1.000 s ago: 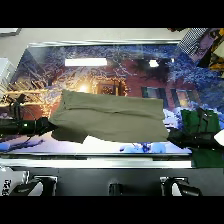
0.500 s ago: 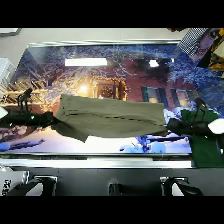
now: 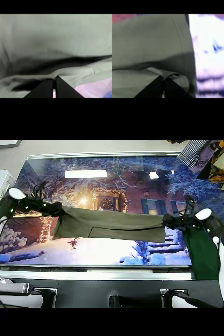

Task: Fold the clothes and pants, and hang the long-sleeved shirts on hangers.

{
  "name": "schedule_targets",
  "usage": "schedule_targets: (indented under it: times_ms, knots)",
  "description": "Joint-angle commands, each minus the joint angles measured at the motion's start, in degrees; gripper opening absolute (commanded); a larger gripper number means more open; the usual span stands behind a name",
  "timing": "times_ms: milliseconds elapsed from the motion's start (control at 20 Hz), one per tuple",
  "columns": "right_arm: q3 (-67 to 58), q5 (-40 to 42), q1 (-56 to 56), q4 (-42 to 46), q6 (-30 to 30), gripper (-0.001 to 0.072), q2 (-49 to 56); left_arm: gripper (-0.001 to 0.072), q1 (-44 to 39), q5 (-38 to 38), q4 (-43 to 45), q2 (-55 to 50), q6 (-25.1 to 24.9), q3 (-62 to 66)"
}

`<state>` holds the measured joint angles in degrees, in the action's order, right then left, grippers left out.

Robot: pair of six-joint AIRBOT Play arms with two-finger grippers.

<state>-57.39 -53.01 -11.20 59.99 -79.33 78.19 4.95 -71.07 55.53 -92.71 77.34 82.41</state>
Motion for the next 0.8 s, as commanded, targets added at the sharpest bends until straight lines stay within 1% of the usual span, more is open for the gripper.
schedule_targets:
  times_ms: [0,150,400,450,500,550,600,650,750]
  knots:
    - [-5.6,3.0,3.0,4.5,-4.8,0.0028,5.5,0.0017,-1.0,-2.2,0.0,-9.4,0.3,11.2]
    - [-7.3,3.7,3.2,8.1,-9.2,0.0028,6.8,0.0017,-1.1,-2.2,0.1,-14.4,2.8,17.6]
    - [-7.3,3.2,3.2,8.5,-11.0,0.0035,8.5,0.0019,-1.5,-2.2,0.0,-19.3,3.7,20.4]
    - [-7.3,2.8,3.2,8.2,-11.8,0.0109,8.9,0.0034,-1.6,-2.2,0.0,-19.6,3.7,20.4]
    - [-7.3,2.0,3.2,8.0,-12.6,0.0198,8.8,0.0120,-1.6,-2.1,0.0,-19.6,3.7,20.5]
    - [-7.8,-0.1,3.2,8.0,-12.8,0.0308,8.4,0.0240,-1.6,-2.3,0.0,-19.4,3.7,20.9]
    - [-8.8,-2.8,3.2,8.1,-12.6,0.0401,7.7,0.0313,-1.4,-3.1,0.0,-19.1,4.0,21.9]
    - [-10.3,-6.5,3.1,8.3,-11.3,0.0425,6.7,0.0337,-1.2,-4.3,0.0,-18.7,4.1,23.3]
    - [-12.5,-12.7,0.9,8.1,-10.1,0.0427,4.4,0.0337,-0.7,-7.0,0.4,-17.2,4.9,26.6]
